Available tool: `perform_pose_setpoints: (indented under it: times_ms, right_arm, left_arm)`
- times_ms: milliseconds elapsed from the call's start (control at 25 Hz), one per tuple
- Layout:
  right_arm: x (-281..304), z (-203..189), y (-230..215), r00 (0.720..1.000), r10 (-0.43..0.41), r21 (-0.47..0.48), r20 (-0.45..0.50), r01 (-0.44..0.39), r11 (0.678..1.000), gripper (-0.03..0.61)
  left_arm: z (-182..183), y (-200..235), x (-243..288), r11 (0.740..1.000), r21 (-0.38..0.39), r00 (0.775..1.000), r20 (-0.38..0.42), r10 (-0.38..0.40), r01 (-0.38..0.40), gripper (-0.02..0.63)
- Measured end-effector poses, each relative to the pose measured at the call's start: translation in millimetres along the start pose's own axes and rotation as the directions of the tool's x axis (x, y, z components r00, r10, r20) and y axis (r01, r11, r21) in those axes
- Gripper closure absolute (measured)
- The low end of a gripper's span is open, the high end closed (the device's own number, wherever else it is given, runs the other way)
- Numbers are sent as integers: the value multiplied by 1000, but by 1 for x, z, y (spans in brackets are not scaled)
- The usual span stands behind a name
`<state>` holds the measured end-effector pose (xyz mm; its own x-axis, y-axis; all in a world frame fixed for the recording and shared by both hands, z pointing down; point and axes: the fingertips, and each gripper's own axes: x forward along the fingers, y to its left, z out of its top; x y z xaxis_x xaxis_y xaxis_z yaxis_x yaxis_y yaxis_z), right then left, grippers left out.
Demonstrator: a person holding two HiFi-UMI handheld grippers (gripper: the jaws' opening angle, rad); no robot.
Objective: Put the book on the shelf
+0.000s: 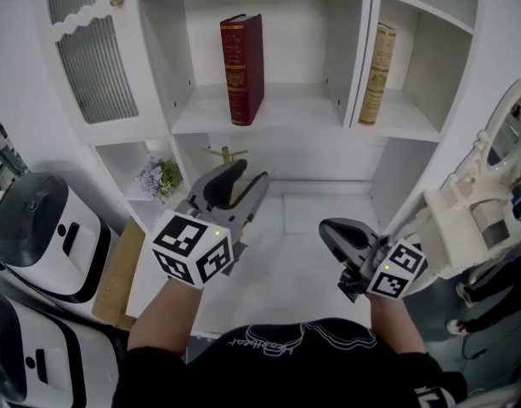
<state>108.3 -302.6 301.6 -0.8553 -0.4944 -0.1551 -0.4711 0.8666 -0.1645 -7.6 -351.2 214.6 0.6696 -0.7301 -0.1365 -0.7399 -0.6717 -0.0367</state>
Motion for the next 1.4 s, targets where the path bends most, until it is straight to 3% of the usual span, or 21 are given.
perform_pose_setpoints:
  times_ms: [40, 200, 320, 480, 800, 1120, 1400]
  right_arm:
    - [0, 0, 6, 1000, 1, -3, 2, -1, 1000, 578]
    - [0, -2, 27, 1000, -1, 1, 7, 1, 1000, 578]
    - [-1, -11, 37, 1000, -23, -4, -19, 23, 1000, 578]
    - [-8, -24, 48, 998, -58, 13, -33, 59, 998, 578]
    - [-5, -47, 69, 994, -77, 22, -78, 79, 997, 578]
    - [2, -56, 80, 994, -70, 36, -86, 74, 997, 578]
    - [9, -59, 85, 994, -65, 38, -90, 69, 997, 578]
  left_arm:
    - [-7, -9, -6, 1000, -9, 1000, 0, -26, 26, 477]
    - [-29, -34, -27, 993, -48, 995, -6, -104, 104, 504]
    - [-46, -55, -43, 975, -98, 979, -13, -202, 199, 584]
    - [-73, -79, -60, 951, -131, 956, -57, -288, 279, 592]
    - [-102, -91, -83, 927, -261, 955, -50, -291, 268, 601]
    - [-101, -87, -102, 918, -287, 955, -30, -294, 273, 601]
    - [-102, -81, -111, 935, -256, 962, -54, -267, 245, 600]
